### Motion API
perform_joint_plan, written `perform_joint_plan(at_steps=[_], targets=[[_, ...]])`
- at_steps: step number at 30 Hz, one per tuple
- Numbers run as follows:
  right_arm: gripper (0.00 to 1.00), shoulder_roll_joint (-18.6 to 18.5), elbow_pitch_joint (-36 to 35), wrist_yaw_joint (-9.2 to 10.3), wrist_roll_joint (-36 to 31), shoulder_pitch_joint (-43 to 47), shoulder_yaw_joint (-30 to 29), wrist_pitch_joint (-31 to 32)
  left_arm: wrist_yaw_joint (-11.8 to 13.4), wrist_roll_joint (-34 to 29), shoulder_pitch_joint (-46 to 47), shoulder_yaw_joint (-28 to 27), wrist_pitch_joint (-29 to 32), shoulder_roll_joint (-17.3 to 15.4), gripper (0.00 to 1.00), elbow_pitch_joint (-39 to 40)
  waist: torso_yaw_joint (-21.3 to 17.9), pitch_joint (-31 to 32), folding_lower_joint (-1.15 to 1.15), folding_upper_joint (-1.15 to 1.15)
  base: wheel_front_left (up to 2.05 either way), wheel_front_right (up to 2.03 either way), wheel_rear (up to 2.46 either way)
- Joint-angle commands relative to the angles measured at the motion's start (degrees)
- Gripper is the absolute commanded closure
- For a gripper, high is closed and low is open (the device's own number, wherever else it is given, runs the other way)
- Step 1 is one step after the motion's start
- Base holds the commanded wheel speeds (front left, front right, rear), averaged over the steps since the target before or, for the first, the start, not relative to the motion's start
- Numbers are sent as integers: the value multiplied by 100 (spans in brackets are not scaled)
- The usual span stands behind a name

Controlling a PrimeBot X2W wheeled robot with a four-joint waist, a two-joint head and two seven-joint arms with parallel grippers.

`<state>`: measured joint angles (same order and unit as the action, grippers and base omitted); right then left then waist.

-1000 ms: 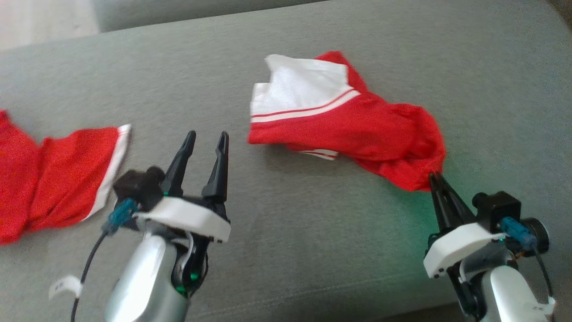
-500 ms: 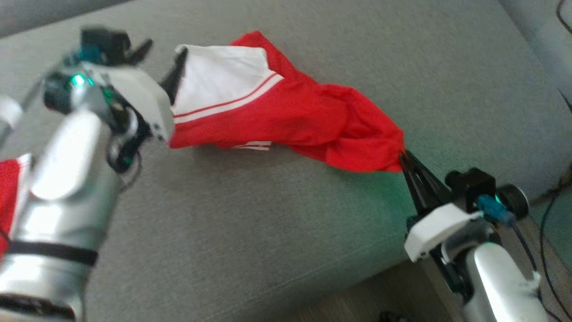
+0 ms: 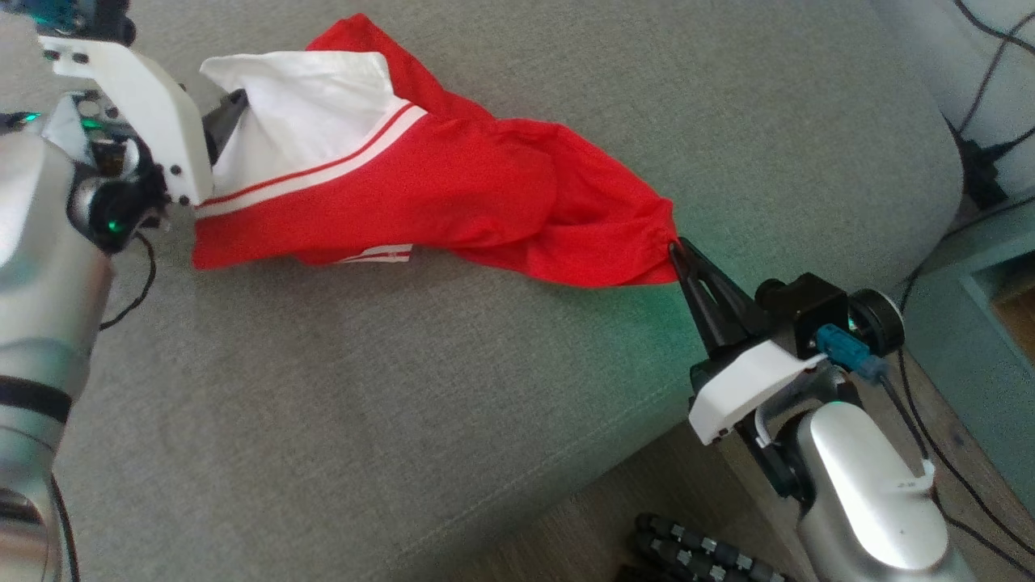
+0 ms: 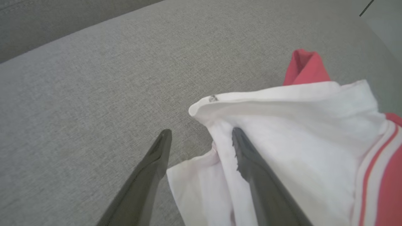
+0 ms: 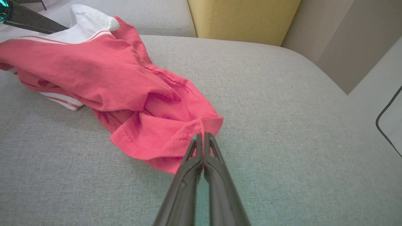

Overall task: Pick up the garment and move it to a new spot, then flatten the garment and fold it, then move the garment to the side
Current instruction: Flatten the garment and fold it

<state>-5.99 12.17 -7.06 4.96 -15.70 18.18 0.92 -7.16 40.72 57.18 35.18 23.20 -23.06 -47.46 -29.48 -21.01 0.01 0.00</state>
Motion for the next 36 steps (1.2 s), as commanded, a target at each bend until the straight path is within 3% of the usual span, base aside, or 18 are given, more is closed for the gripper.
perform_joint_plan(at_steps=[1, 10, 20, 27, 36], targets=[[100, 27, -112, -43, 9, -107, 113, -83, -32, 142, 412, -148, 36, -245, 0, 76, -62, -41, -1, 0, 0, 0, 0], [100, 100, 91, -43, 0, -132, 176, -194, -32, 850, 596, -96, 37, -255, 0, -72, -145, -68, -1, 0, 0, 0, 0], [100, 155, 189, -43, -55, -155, 178, -206, -33, 1779, 580, 134, 85, -374, 0, 406, -172, -75, -1, 0, 0, 0, 0], [100, 175, 220, -43, -68, -162, 223, -207, -33, 1695, 657, 549, 2, -512, 0, 263, -218, -82, -1, 0, 0, 0, 0], [100, 203, 236, -43, -56, -155, 235, -214, -33, 1655, 855, 829, -94, -388, 0, -155, -280, -113, -1, 0, 0, 0, 0]])
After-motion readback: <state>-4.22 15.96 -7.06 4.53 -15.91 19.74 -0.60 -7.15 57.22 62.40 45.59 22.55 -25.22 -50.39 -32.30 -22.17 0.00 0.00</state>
